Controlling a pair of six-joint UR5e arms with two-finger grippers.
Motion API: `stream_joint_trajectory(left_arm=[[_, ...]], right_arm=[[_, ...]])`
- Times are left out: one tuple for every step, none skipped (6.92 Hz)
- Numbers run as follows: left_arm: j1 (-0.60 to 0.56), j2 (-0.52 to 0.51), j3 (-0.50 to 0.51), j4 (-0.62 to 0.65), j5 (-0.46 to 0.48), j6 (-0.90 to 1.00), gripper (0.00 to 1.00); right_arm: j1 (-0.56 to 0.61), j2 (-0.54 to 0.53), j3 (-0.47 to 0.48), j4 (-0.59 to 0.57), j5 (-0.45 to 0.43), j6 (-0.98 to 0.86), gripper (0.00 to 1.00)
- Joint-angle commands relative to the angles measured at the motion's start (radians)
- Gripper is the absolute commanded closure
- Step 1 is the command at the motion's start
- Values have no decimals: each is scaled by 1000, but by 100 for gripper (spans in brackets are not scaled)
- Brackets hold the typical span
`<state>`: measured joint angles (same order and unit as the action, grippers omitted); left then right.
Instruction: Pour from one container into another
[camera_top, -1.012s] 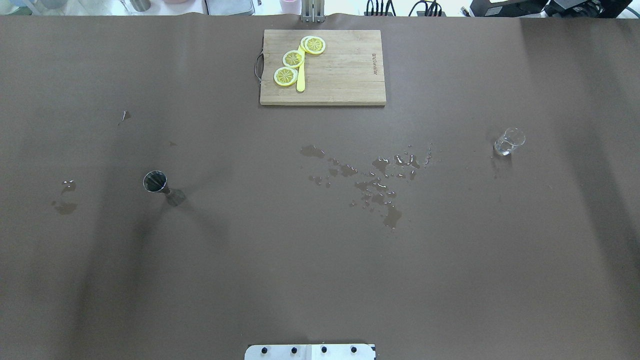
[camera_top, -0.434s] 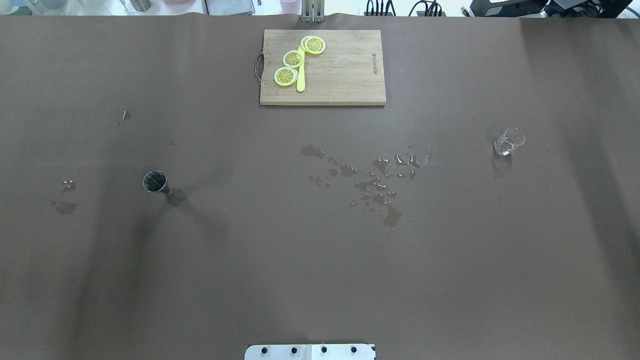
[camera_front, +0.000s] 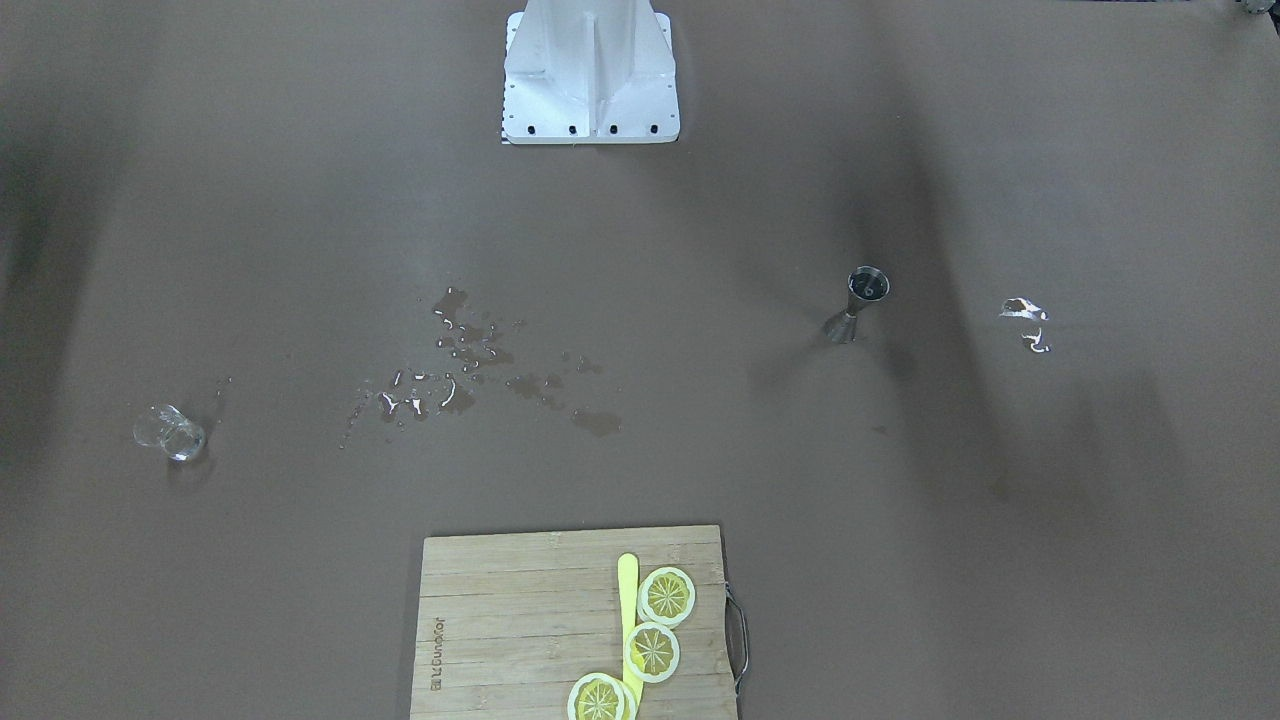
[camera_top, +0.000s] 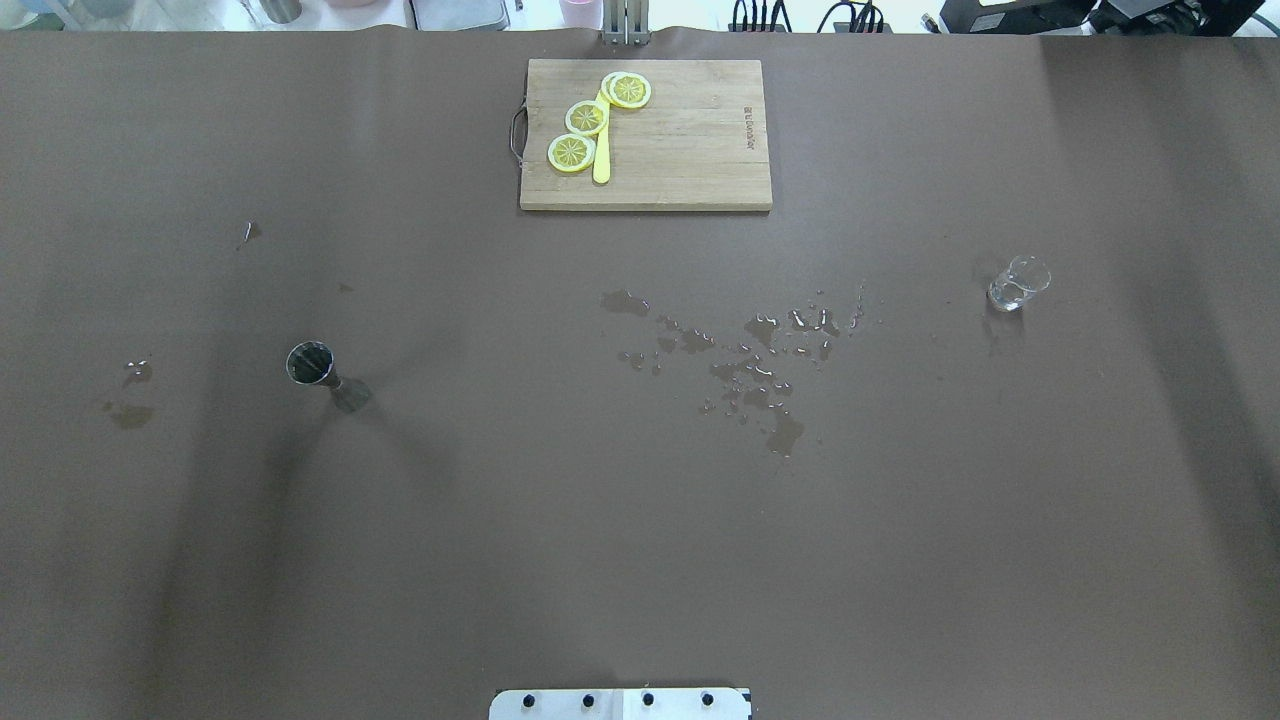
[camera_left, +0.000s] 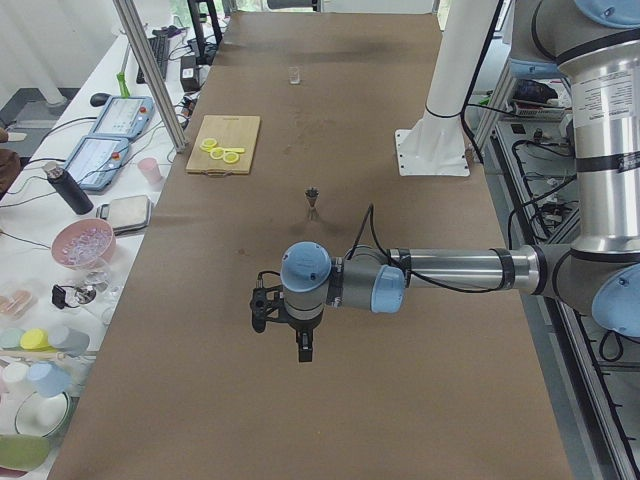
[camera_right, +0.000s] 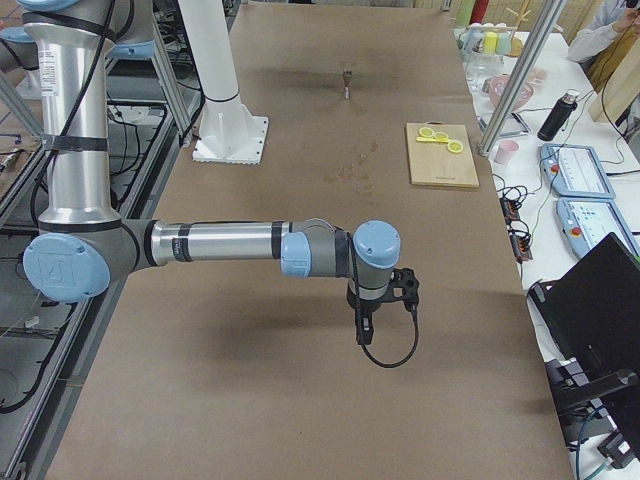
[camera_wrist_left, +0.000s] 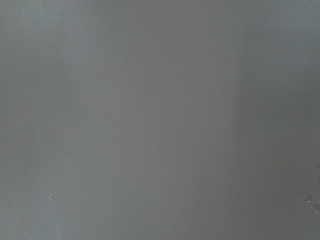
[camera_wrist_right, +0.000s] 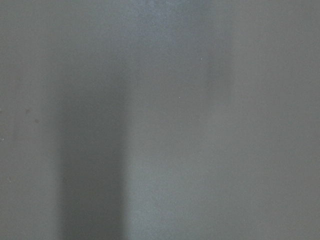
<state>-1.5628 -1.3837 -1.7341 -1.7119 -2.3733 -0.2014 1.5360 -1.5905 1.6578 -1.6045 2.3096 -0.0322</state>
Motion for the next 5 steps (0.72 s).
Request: stream_joint_trajectory(left_arm=[[1, -3, 4, 0, 2, 0, 1], [3, -6, 1, 0, 2, 0, 1], [0, -5, 2, 1, 3, 0, 1], [-2, -1, -4, 0, 3, -1, 1], [-3, 0, -5, 18, 2, -1, 1]], right_arm=[[-5, 7, -3, -2, 4, 0, 0], [-4, 7, 3, 0, 10, -2, 0], [-4, 11, 5, 1, 10, -2, 0], [-4, 17, 16, 1, 10, 5, 0], [-5, 33, 7, 0, 13, 5, 0]])
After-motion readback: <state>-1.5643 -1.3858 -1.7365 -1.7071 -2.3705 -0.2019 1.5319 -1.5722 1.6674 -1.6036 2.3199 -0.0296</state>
